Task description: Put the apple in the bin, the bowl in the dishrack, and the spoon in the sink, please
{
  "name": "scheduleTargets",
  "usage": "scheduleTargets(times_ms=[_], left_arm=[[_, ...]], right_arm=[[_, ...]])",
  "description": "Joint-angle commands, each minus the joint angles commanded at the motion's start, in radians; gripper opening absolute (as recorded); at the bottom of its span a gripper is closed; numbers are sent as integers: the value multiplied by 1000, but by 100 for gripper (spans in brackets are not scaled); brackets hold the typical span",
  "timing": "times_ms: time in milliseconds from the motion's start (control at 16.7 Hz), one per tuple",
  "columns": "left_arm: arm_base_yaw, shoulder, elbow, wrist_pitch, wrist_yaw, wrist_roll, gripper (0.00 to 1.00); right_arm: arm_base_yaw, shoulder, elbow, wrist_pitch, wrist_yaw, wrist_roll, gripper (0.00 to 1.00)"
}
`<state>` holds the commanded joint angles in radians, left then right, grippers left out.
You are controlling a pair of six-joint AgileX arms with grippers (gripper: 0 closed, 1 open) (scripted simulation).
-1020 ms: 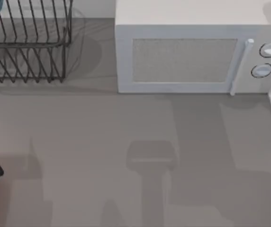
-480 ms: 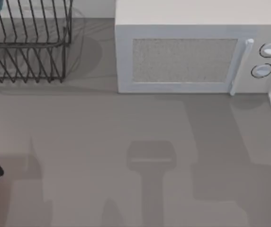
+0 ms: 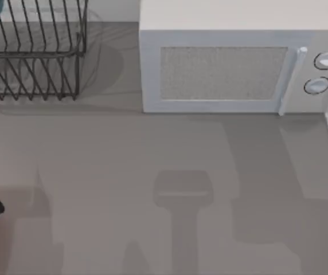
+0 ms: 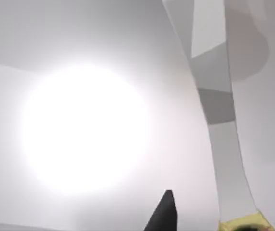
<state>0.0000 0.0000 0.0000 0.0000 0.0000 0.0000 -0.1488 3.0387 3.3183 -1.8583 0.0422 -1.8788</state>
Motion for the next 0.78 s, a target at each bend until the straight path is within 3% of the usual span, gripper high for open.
scheduleTargets(times_ms=[420, 780], left_arm=[[0, 0, 0, 0, 0, 0, 100], [0, 0, 0, 0, 0, 0, 100]], right_arm=[[0, 0, 0, 0, 0, 0, 98], [0, 0, 0, 0, 0, 0, 100]])
